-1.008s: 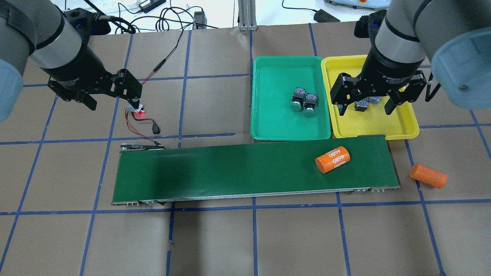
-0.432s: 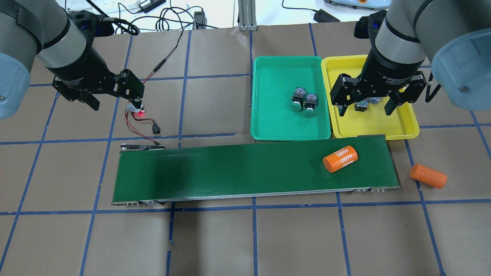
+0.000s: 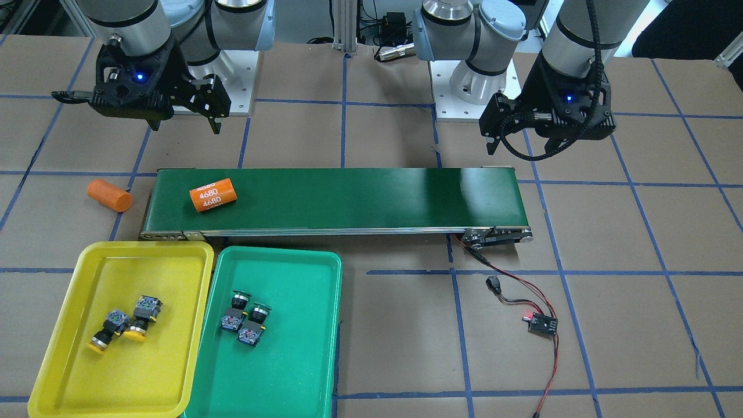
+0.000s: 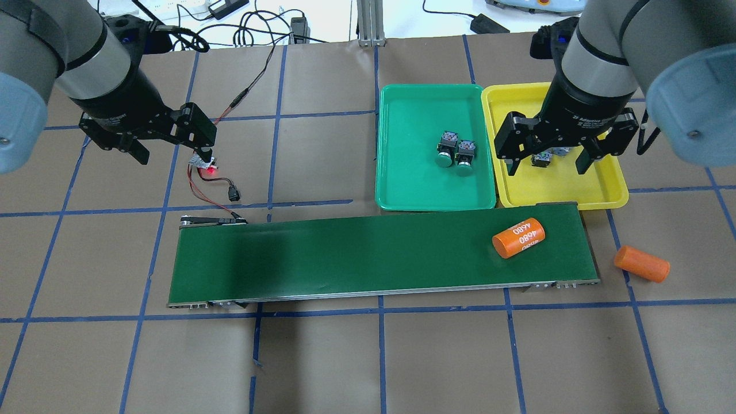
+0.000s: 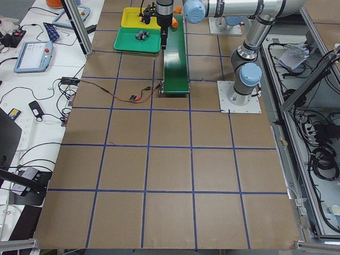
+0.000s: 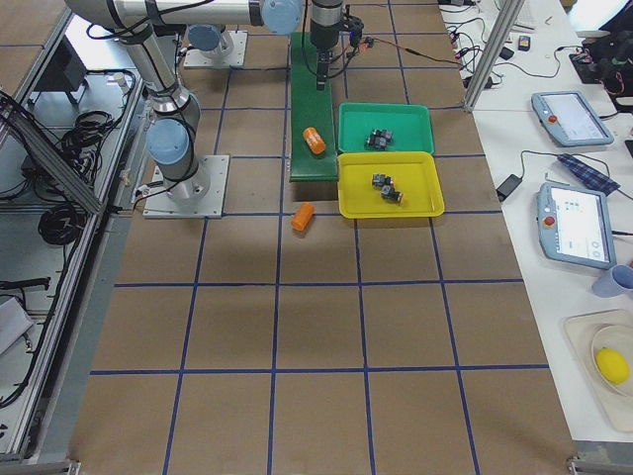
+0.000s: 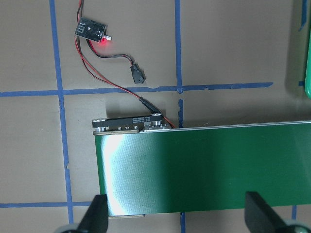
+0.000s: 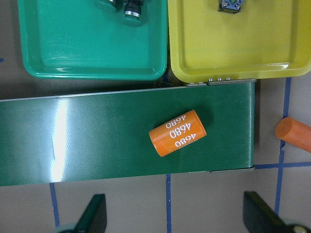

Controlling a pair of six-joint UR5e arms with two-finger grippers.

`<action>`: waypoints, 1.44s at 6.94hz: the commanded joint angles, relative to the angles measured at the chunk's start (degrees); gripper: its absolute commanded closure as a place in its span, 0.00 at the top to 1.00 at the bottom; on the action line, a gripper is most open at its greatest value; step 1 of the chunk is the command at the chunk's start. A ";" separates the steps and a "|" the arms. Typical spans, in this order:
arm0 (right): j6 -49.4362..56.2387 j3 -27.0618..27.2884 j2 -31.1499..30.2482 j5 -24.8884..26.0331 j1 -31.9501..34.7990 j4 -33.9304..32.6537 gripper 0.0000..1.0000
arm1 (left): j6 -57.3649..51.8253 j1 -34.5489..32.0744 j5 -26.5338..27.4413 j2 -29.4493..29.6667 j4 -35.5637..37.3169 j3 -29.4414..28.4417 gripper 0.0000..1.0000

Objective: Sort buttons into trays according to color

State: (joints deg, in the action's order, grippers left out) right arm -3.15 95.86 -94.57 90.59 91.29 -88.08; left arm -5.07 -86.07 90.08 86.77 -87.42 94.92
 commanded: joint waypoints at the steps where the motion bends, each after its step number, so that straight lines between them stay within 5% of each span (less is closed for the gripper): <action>1: 0.16 0.03 0.00 -0.06 0.03 0.19 1.00 | 0.06 -0.24 -0.08 0.15 -0.11 -0.26 1.00; 10: 0.07 0.12 0.00 -0.15 0.03 0.37 1.00 | -0.73 -0.50 -0.16 0.33 -1.26 -3.16 1.00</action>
State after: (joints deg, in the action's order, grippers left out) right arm -2.98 95.98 -94.57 90.51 91.32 -87.72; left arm -5.79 -86.61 89.90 86.84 -88.64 91.87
